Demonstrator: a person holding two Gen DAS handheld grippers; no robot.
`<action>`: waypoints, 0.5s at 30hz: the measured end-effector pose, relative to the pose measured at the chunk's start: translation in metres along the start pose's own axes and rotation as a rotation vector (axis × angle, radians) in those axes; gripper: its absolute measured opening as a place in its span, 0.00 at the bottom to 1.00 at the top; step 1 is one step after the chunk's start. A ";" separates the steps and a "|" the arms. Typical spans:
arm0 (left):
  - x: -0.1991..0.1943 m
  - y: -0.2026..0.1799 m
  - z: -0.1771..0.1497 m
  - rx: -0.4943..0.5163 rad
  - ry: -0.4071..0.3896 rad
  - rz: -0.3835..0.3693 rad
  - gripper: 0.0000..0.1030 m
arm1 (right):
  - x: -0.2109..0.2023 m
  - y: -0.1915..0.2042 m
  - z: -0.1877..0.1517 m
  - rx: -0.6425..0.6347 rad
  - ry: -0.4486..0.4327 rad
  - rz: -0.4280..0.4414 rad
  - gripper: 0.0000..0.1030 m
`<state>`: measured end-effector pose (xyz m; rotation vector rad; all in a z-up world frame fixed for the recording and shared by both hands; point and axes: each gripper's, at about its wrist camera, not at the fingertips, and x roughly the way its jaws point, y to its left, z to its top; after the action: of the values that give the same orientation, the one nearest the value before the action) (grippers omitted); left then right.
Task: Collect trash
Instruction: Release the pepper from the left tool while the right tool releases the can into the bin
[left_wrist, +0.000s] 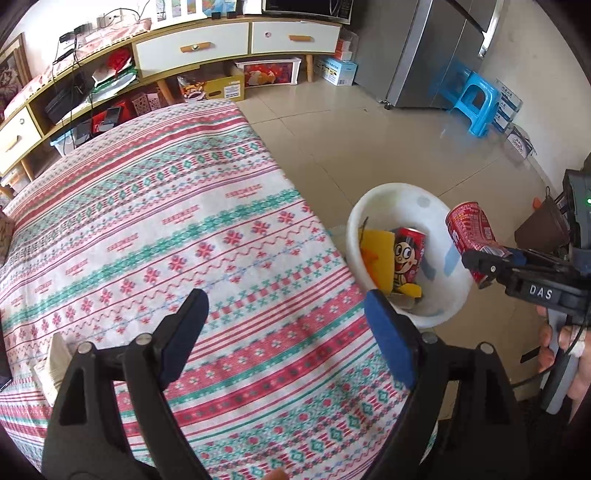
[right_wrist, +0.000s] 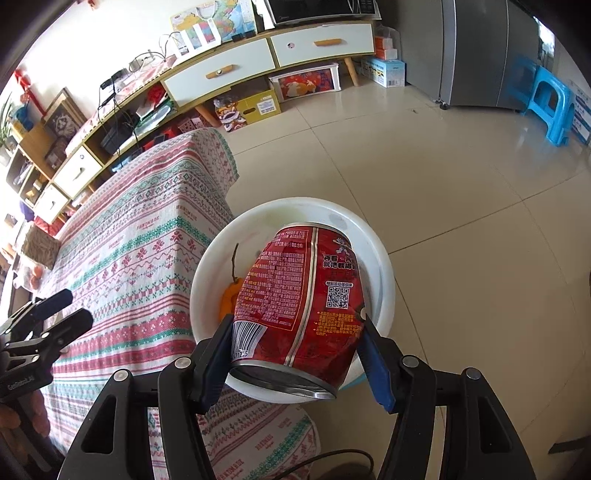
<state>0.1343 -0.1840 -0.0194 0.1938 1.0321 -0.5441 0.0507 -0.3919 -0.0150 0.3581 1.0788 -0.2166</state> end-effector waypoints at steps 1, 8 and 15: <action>-0.003 0.007 -0.004 -0.005 -0.001 0.007 0.84 | 0.002 0.002 0.000 0.000 0.006 -0.004 0.62; -0.022 0.046 -0.023 -0.031 -0.005 0.057 0.85 | 0.016 0.010 -0.001 0.006 0.029 -0.023 0.63; -0.041 0.077 -0.039 -0.057 -0.002 0.088 0.85 | 0.017 0.020 0.001 0.041 0.027 -0.004 0.75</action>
<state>0.1277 -0.0893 -0.0115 0.1872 1.0314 -0.4342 0.0668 -0.3737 -0.0261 0.3964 1.1030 -0.2381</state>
